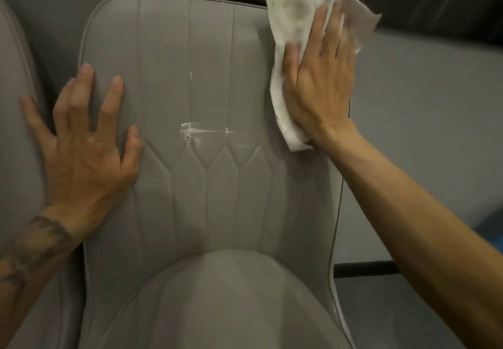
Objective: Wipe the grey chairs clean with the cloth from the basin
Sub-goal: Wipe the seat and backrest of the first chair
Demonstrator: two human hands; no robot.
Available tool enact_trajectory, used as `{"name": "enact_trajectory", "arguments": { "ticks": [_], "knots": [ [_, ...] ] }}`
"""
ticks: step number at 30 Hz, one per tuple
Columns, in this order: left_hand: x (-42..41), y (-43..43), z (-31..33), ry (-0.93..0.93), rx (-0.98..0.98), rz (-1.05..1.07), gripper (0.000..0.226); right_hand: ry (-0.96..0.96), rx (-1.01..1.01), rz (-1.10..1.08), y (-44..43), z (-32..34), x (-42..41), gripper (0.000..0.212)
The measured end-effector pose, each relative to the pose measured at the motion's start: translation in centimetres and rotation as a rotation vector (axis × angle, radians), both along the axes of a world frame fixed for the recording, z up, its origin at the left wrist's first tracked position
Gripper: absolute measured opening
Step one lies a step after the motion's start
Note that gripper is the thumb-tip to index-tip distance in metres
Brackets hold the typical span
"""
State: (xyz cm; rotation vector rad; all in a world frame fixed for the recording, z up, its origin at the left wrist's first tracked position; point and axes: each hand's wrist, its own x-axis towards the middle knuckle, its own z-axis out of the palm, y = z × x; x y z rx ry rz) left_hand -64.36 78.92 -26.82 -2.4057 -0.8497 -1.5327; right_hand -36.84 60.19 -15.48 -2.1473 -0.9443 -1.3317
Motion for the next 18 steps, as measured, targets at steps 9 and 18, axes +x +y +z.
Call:
{"name": "enact_trajectory", "arguments": {
  "ticks": [9, 18],
  "knots": [
    [0.0, 0.1, -0.2, -0.009, 0.008, 0.022, 0.063, -0.071, -0.325, 0.043, -4.3, -10.1, -2.6, 0.072],
    [0.1, 0.6, -0.6, -0.021, 0.031, 0.010, 0.063, -0.106, -0.167, 0.060, -2.8, -10.7, -2.2, 0.072]
  ]
}}
